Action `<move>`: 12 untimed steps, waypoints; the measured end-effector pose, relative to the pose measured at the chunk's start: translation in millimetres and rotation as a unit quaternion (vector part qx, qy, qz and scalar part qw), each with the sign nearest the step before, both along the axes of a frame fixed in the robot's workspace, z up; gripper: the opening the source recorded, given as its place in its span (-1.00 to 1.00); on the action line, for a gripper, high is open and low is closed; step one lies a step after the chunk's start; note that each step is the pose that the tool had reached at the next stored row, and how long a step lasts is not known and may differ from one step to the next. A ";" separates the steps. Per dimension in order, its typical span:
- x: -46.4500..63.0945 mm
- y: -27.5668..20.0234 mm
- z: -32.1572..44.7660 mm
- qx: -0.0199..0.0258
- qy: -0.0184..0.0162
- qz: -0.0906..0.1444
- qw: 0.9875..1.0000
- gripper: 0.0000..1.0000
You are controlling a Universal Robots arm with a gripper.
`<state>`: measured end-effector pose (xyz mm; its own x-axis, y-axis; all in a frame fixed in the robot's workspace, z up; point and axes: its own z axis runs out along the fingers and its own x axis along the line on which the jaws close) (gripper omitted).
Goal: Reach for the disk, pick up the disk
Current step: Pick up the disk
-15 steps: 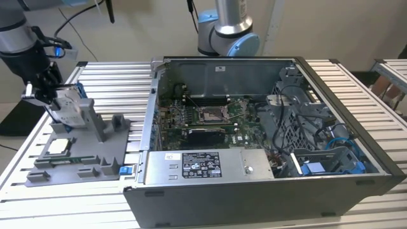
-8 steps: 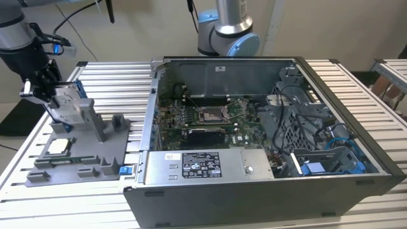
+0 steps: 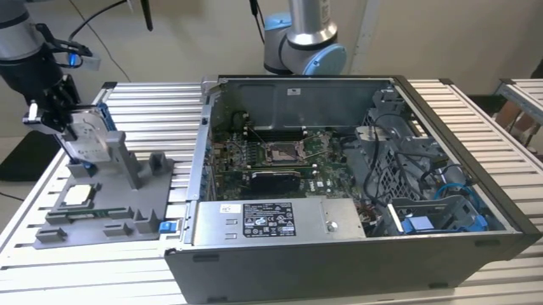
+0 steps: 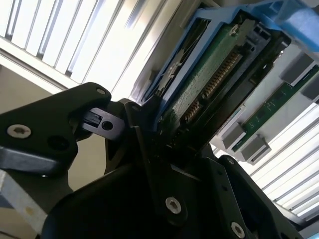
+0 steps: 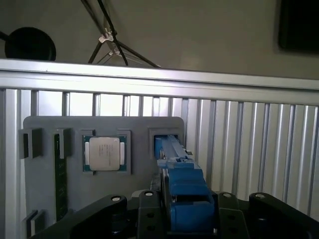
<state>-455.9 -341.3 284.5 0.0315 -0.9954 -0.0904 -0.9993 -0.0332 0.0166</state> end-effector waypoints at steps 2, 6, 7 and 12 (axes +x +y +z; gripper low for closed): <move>0.0 0.0 2.1 0.000 0.000 0.000 1.000 -1.00; 0.0 0.0 6.1 0.000 0.000 0.000 1.000 -1.00; 0.0 0.0 7.3 0.000 0.000 0.000 1.000 -1.00; 0.0 0.0 13.1 0.000 0.000 0.000 1.000 -1.00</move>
